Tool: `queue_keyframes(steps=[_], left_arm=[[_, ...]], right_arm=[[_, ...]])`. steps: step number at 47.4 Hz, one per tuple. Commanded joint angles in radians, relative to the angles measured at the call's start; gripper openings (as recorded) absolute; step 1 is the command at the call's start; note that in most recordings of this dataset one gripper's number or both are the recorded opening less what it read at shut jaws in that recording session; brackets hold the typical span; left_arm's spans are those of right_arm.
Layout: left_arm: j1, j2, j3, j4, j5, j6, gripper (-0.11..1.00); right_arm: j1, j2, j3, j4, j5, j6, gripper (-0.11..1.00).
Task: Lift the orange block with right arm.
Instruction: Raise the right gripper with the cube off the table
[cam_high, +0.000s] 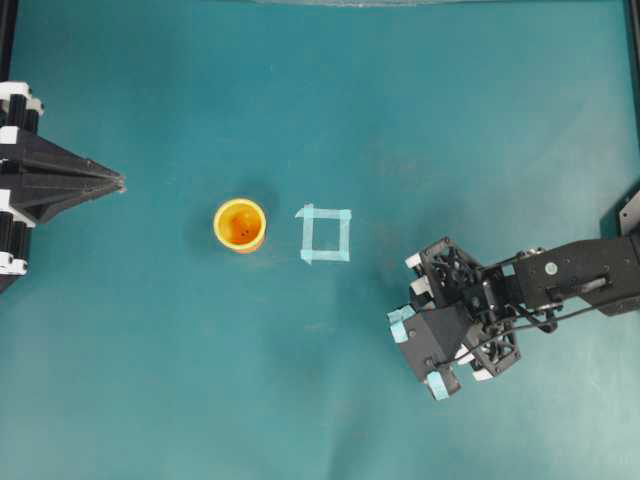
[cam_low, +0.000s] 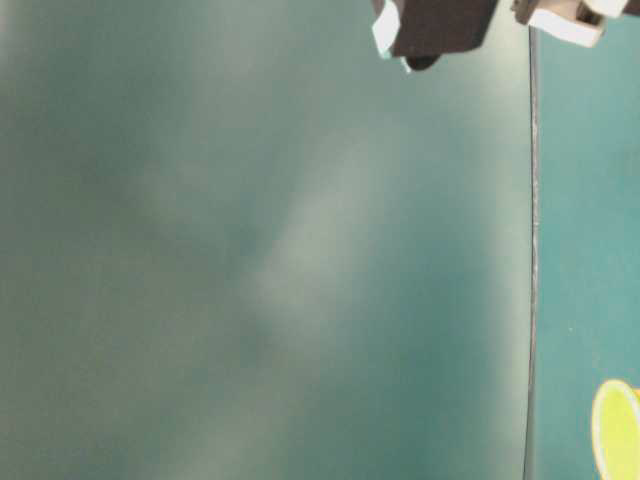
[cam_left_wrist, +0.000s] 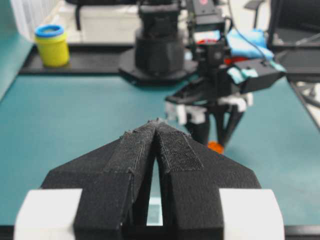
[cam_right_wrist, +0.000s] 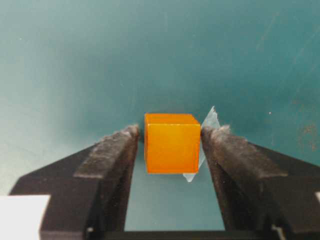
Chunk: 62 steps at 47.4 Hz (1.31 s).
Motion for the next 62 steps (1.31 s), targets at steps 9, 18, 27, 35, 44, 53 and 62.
queue_keyframes(steps=[9,18,27,35,44,53,62], left_arm=[[0.000,0.009,-0.029,0.003,-0.003,0.002,0.02],[0.000,0.008,-0.029,0.005,-0.003,0.002,0.02],[0.000,0.008,-0.029,0.003,-0.003,0.002,0.02],[0.000,0.009,-0.029,0.003,-0.003,0.002,0.02],[0.000,0.009,-0.029,0.003,-0.003,0.002,0.02],[0.000,0.009,-0.029,0.003,-0.003,0.002,0.02],[0.000,0.009,-0.029,0.003,-0.003,0.002,0.02]], right_arm=[[0.006,-0.011,-0.011,0.003,-0.006,0.003,0.41],[0.006,-0.011,-0.020,0.003,0.000,0.009,0.41],[0.006,-0.025,-0.037,0.003,0.015,0.009,0.41],[0.006,-0.046,-0.046,0.003,0.051,0.009,0.41],[0.006,-0.083,-0.052,0.003,0.118,0.009,0.41],[0.006,-0.130,-0.060,0.003,0.170,0.009,0.41],[0.006,-0.170,-0.087,0.002,0.218,0.009,0.41]])
